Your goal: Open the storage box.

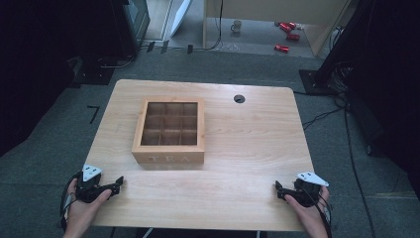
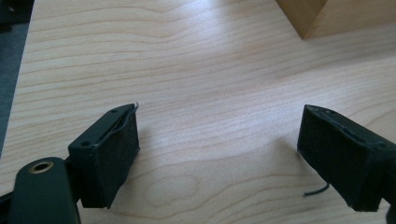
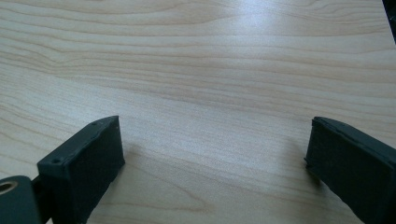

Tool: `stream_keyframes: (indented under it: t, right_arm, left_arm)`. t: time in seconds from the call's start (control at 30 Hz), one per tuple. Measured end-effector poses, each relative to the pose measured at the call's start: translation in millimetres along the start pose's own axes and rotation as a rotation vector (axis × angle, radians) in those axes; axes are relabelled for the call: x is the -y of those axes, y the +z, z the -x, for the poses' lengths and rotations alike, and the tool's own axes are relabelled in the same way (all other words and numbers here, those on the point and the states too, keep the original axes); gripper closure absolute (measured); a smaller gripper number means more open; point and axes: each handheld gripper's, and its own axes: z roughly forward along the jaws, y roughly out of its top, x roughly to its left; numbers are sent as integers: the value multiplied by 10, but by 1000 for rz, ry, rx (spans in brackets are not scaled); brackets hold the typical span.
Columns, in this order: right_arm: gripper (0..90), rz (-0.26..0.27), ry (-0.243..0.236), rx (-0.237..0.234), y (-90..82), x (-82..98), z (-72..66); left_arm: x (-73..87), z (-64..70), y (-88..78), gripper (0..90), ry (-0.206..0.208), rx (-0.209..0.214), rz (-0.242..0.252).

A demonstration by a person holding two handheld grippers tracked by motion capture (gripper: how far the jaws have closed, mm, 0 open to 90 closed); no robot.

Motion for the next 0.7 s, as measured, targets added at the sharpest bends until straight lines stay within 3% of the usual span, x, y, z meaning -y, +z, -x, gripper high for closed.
stream_keyframes:
  t: [0.17,0.4,0.5,0.7]
  right_arm:
    - [35,0,6,7,0,0,-9]
    - [35,3,10,18,2,-2,-24]
    - [35,2,15,18,2,-2,-23]
    - [40,-1,19,26,-6,-1,-28]
  left_arm:
    - [-69,29,-7,134,8,5,28]
    - [-314,241,-95,140,82,59,102]
    - [-409,326,-90,140,105,92,111]
    - [-568,442,-43,154,132,109,101]
